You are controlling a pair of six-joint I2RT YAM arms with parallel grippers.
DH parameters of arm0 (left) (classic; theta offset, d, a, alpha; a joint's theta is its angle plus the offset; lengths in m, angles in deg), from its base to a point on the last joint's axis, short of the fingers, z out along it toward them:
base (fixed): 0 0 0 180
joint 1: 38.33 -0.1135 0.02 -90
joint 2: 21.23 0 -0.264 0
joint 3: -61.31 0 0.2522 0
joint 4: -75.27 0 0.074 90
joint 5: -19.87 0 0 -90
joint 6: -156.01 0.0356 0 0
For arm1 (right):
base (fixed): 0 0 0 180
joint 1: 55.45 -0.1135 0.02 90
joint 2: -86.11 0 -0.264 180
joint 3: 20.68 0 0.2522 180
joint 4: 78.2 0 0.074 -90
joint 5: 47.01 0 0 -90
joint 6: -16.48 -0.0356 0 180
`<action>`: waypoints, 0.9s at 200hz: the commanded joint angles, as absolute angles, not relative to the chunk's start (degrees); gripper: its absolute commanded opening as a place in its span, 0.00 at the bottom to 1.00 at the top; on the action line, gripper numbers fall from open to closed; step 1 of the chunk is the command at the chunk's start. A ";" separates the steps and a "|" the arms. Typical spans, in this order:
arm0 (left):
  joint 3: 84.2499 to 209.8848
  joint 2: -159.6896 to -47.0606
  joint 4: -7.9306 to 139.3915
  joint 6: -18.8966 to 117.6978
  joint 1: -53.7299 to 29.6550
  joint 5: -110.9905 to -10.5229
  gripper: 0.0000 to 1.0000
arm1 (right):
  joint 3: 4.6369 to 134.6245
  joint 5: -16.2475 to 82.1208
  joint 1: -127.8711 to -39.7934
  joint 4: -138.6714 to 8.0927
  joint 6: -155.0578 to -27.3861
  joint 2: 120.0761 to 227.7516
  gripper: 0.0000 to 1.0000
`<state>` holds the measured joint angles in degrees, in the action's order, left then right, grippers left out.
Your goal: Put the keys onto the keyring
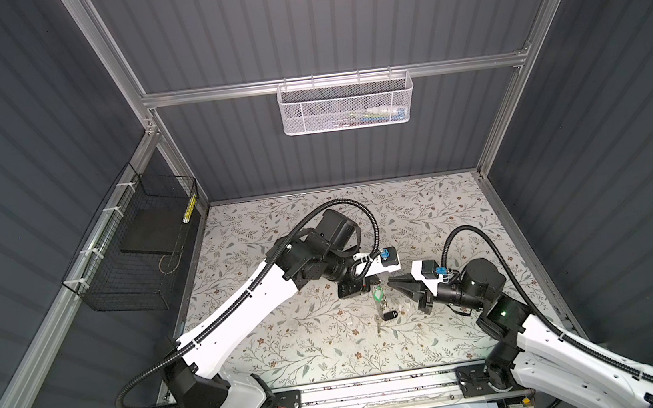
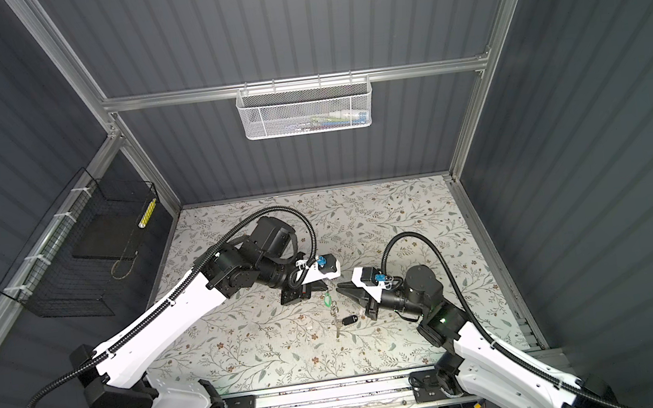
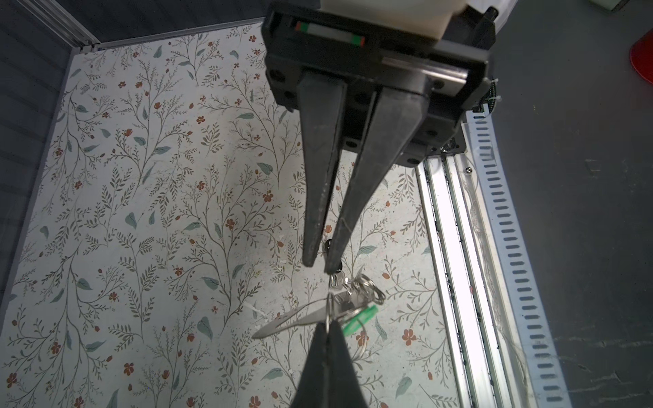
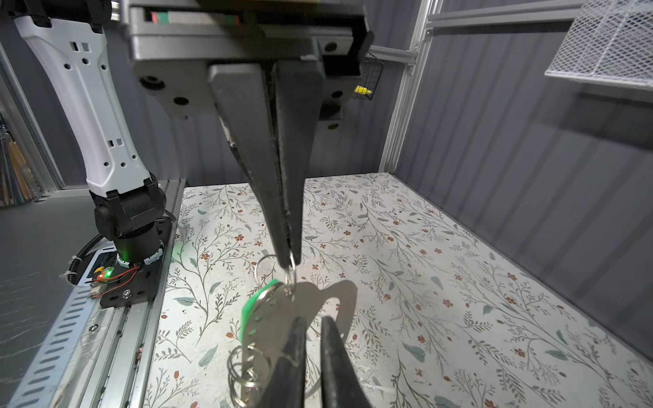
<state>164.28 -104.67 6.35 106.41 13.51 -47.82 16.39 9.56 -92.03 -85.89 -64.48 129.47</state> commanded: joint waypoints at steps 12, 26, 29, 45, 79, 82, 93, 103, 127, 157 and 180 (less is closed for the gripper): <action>167.15 -105.57 3.77 108.35 13.72 -46.72 0.00 | 18.02 7.15 -92.47 -89.28 -66.42 130.70 0.13; 167.60 -105.98 2.09 108.47 13.79 -46.81 0.00 | 18.13 6.35 -92.67 -89.90 -66.66 131.39 0.13; 167.73 -106.03 1.91 108.66 13.79 -46.65 0.00 | 18.12 6.23 -92.75 -90.04 -66.70 131.50 0.14; 168.13 -106.47 1.79 108.79 13.81 -46.66 0.00 | 17.99 4.67 -92.97 -91.07 -66.95 132.07 0.15; 168.58 -107.02 1.65 109.07 13.86 -46.27 0.00 | 17.50 4.55 -93.23 -93.62 -68.06 132.85 0.16; 168.58 -106.97 1.68 109.06 13.83 -46.19 0.00 | 17.40 4.62 -93.22 -93.82 -68.14 132.87 0.16; 168.49 -106.93 1.94 109.07 13.87 -45.84 0.00 | 17.34 5.03 -93.17 -94.35 -68.36 133.21 0.16; 168.36 -106.85 2.00 109.27 13.89 -45.20 0.00 | 17.51 6.06 -93.18 -94.37 -68.73 133.63 0.15; 167.81 -106.43 2.73 109.53 13.92 -44.39 0.00 | 17.81 6.95 -93.25 -94.36 -69.24 134.73 0.14; 167.53 -106.14 3.06 110.20 13.97 -43.33 0.00 | 18.03 6.95 -93.24 -94.74 -69.98 135.98 0.10; 167.29 -106.22 3.07 110.33 13.94 -43.65 0.04 | 17.70 6.61 -93.27 -95.89 -70.31 135.97 0.03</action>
